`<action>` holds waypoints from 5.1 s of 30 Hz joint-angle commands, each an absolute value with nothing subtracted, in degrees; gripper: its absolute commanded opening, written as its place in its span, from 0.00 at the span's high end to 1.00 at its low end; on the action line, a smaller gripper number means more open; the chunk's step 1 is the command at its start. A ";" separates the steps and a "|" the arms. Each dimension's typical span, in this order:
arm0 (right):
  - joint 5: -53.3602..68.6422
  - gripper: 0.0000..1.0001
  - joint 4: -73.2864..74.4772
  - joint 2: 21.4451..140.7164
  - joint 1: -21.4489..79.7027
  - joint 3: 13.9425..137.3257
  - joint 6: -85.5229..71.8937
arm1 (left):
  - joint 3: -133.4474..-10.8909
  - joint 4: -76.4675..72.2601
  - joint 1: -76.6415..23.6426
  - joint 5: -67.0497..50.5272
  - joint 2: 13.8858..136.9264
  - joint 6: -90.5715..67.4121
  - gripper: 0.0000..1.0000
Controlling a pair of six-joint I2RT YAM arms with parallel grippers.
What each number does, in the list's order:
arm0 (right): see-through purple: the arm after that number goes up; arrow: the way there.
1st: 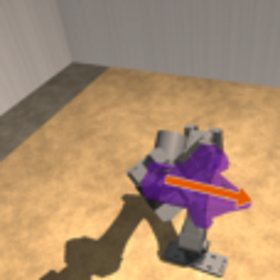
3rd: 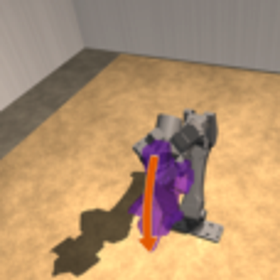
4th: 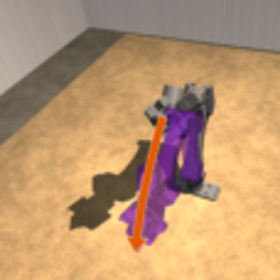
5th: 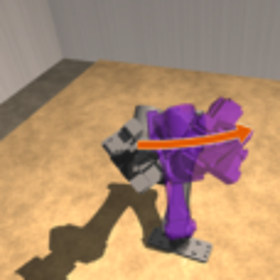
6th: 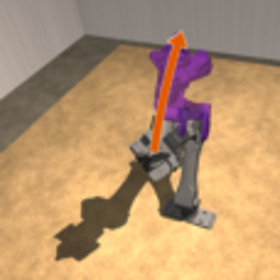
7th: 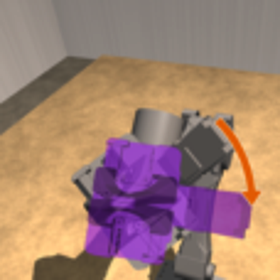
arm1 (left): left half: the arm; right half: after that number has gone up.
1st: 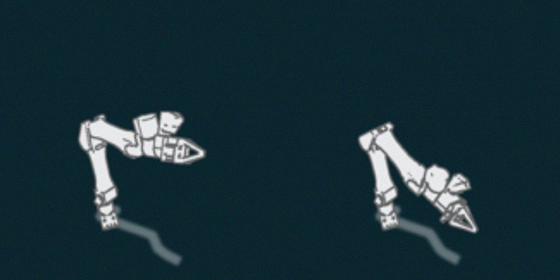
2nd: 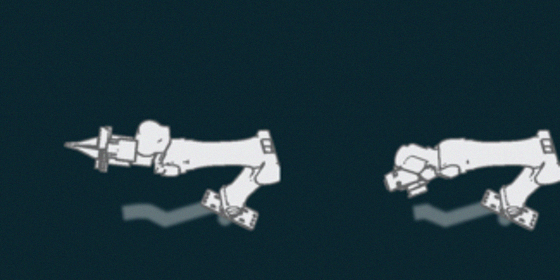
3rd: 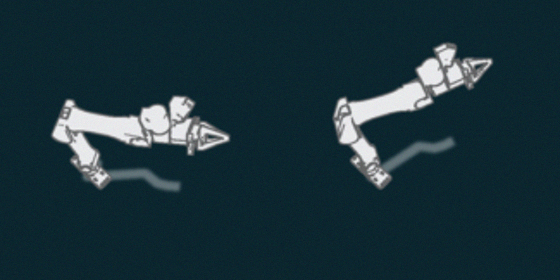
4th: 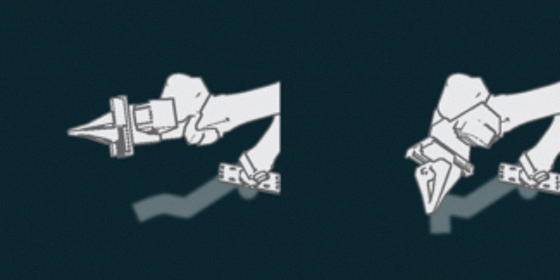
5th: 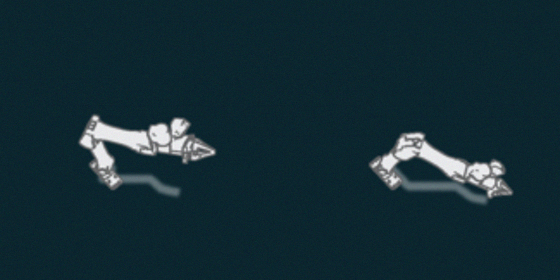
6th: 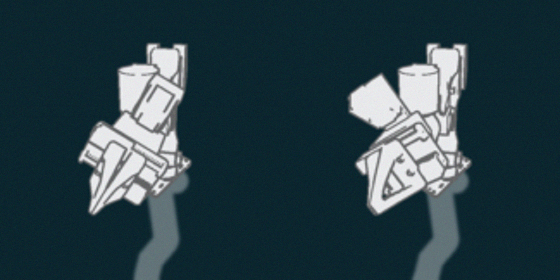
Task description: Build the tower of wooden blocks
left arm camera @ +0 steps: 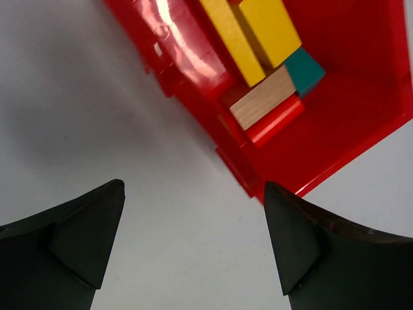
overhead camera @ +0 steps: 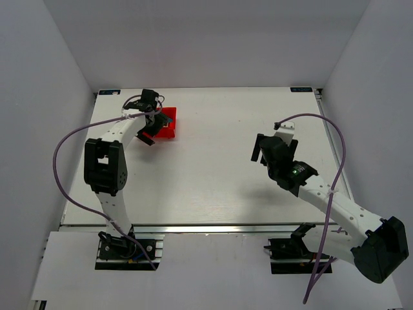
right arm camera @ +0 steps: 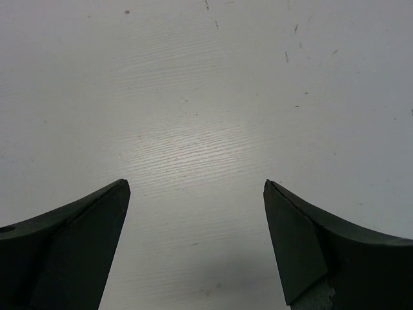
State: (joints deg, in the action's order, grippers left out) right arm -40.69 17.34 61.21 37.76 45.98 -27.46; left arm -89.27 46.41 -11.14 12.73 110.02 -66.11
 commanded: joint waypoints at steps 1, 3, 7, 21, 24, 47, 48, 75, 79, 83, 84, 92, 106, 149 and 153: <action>-43.95 0.11 17.32 60.21 37.00 46.67 -26.37 | -94.04 47.11 -10.55 15.47 110.83 -68.99 0.02; -44.03 0.11 16.88 60.21 36.91 46.32 -25.84 | -93.96 45.53 -10.55 14.60 111.53 -69.70 0.02; -43.86 0.11 16.87 61.26 36.30 46.23 -24.61 | -92.46 42.10 -10.46 13.36 112.50 -71.89 0.05; -42.98 0.11 17.93 61.70 35.25 47.29 -23.82 | -98.08 47.02 -10.46 15.56 118.74 -69.09 0.71; -43.06 0.11 18.02 61.26 35.24 47.20 -23.47 | -101.15 48.07 -10.63 15.73 119.53 -61.99 0.91; -45.26 0.11 21.62 65.13 35.24 49.04 -21.45 | -114.00 56.00 -17.22 44.09 119.80 -0.66 1.00; -45.70 0.11 22.23 65.30 35.24 49.22 -21.53 | -113.47 55.55 -18.18 45.51 119.88 1.65 1.00; -47.37 0.11 24.17 65.30 35.24 49.39 -20.92 | -79.63 -14.47 -34.01 72.24 111.27 75.56 1.00; -47.02 0.11 24.43 65.21 35.33 49.48 -20.83 | -74.38 -36.57 -35.42 75.49 113.02 95.55 1.00; -46.41 0.11 24.78 65.30 35.33 49.48 -20.57 | -72.16 -42.46 -36.73 76.29 114.87 101.16 1.00; -46.32 0.11 24.79 65.30 35.25 49.48 -20.39 | -71.98 -42.54 -36.91 76.90 115.22 101.25 1.00; -45.89 0.11 25.40 65.13 35.33 49.75 -20.30 | -71.81 -45.53 -38.49 79.19 119.09 105.47 1.00; -45.09 0.11 25.84 65.92 35.33 49.92 -19.78 | -70.14 -44.74 -40.17 80.42 121.20 105.82 1.00; -28.32 0.11 22.33 70.92 33.93 53.09 -13.19 | -90.43 33.47 -2.65 5.11 104.13 17.67 1.00; -20.58 0.11 20.75 71.89 34.28 52.30 -8.97 | -94.22 35.07 0.09 2.64 108.72 15.83 1.00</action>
